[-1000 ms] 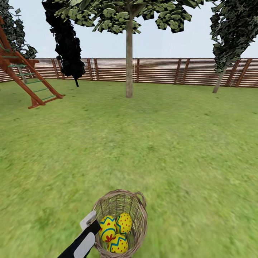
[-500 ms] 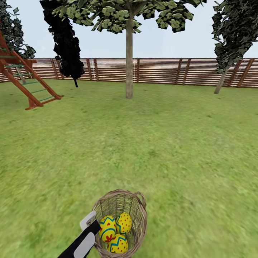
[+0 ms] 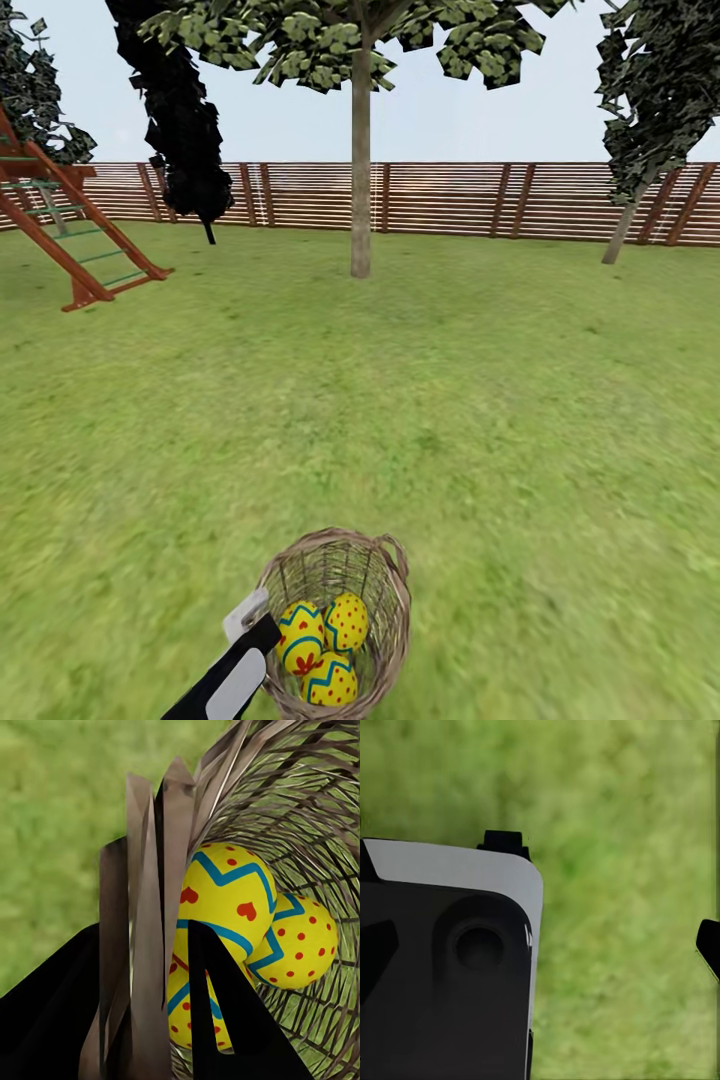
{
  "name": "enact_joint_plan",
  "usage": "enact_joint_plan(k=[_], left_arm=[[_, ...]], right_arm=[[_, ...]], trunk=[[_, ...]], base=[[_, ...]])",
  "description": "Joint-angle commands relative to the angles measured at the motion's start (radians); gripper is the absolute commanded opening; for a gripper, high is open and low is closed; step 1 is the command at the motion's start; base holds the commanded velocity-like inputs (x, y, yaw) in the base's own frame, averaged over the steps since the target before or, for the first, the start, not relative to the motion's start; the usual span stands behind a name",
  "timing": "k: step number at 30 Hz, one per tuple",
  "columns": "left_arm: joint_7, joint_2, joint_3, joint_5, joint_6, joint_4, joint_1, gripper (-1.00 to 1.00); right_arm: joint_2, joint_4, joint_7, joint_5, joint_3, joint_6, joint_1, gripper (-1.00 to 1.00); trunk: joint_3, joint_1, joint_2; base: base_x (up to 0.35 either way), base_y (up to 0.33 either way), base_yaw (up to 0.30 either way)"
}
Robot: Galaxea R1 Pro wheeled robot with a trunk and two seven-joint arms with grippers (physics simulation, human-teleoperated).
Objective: Take the three Easter eggs out of the wicker basket on the lawn in the garden, then place them on the lawn next to a single tree (choose any tree) so that all three eggs are next to the same tree and none are left in the basket.
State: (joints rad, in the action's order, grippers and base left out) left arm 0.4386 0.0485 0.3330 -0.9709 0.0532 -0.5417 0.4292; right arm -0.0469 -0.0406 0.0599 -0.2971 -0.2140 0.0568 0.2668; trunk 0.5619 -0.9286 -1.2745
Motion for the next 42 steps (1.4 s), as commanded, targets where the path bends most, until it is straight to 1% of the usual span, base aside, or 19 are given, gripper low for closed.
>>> enact_joint_plan(k=[1, 42], left_arm=[[0.006, -0.001, 0.008, -0.008, 0.005, -0.001, 0.001, -1.0], [0.006, 0.001, 0.008, -0.008, 0.005, -0.009, 0.001, -1.0]], right_arm=[[0.0, -0.004, 0.005, -0.01, -0.008, 0.005, 0.002, 1.0], [-0.001, -0.004, 0.005, -0.011, -0.008, 0.006, 0.002, 1.0]], trunk=[[0.001, -0.001, 0.0], [0.001, -0.001, 0.0]], base=[[0.33, 0.0, 0.0], [0.324, 0.0, 0.0]])
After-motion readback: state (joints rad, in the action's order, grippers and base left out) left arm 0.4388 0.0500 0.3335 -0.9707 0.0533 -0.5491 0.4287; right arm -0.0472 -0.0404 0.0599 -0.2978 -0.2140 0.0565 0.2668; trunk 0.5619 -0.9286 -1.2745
